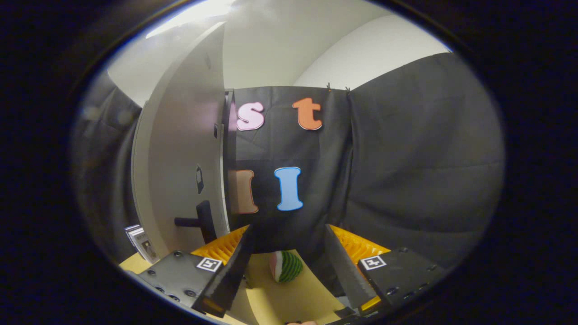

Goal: Open the shoe cabinet door, grab the shoes and put them into the shoe cabinet, then close the shoe cabinet door.

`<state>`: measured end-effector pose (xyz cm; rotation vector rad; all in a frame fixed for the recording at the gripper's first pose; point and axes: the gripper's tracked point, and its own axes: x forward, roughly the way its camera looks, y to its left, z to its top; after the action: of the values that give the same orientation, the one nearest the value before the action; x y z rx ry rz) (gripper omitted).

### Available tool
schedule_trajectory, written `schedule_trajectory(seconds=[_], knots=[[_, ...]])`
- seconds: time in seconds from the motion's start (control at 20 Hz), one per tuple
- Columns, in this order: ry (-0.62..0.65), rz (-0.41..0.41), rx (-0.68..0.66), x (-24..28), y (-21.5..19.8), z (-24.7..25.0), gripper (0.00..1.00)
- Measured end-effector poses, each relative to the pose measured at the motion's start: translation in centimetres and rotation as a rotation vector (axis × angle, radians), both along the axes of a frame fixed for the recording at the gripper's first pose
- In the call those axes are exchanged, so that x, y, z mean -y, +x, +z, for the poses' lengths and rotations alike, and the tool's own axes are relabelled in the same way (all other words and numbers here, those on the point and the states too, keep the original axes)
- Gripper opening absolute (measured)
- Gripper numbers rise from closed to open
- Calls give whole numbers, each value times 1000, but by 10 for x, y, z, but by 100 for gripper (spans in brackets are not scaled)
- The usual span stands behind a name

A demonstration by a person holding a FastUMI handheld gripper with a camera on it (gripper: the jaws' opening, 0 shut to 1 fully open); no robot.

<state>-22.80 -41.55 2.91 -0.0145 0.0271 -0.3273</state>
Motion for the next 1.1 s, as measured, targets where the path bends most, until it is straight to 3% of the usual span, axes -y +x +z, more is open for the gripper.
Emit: schedule_trajectory(seconds=[0.3,1.1], knots=[[84,83,-11,-19,4,-9,95],[174,367,-29,-188,45,-25,94]])
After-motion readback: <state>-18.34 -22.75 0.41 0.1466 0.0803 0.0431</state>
